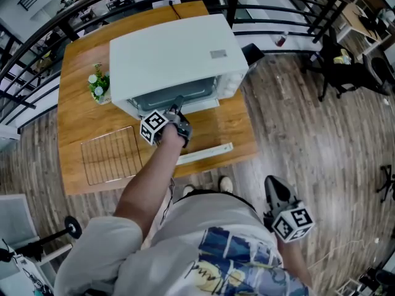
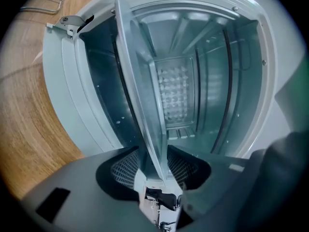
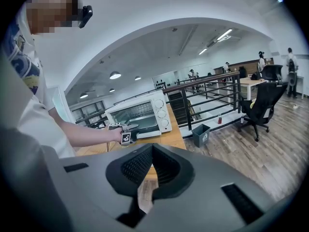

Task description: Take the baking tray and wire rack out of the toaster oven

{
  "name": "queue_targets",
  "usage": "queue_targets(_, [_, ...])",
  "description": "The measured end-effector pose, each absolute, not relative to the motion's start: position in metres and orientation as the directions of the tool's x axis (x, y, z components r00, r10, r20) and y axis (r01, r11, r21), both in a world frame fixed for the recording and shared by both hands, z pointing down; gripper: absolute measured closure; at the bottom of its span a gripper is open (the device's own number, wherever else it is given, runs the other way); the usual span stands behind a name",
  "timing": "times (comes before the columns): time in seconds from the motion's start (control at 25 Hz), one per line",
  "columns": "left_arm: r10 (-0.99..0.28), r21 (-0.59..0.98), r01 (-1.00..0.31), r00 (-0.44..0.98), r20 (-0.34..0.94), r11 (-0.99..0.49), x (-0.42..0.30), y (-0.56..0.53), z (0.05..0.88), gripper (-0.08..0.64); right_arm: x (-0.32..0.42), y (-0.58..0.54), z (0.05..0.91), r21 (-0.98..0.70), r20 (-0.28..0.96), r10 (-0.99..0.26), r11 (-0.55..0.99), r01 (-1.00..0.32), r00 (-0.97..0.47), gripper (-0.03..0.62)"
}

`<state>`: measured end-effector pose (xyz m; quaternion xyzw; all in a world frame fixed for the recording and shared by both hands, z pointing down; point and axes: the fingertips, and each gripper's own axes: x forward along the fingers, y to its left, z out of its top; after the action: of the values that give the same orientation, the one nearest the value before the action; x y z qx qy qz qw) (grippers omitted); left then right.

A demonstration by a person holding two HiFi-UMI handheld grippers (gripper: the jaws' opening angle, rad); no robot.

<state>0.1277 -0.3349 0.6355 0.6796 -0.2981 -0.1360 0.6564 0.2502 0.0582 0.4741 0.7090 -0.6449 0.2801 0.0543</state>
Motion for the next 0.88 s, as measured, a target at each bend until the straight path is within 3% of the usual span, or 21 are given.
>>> queue_targets(0.2, [-0.594,0.972,-0.228,0.776,0.213,0.052,0.131,-0.34,0.635,0.457,0.255,0.059,0.474,-0.283,0.47,-0.883,-0.157,-0.946,0.006,0.591])
queue_targets(0.88, [-0.647,0.986,-0.139,0.743,0.169,0.096,0.125,-0.33,0.638,0.482,0.276,0.062,0.475,-0.286,0.478,-0.878,-0.119,-0.951,-0.034,0.591])
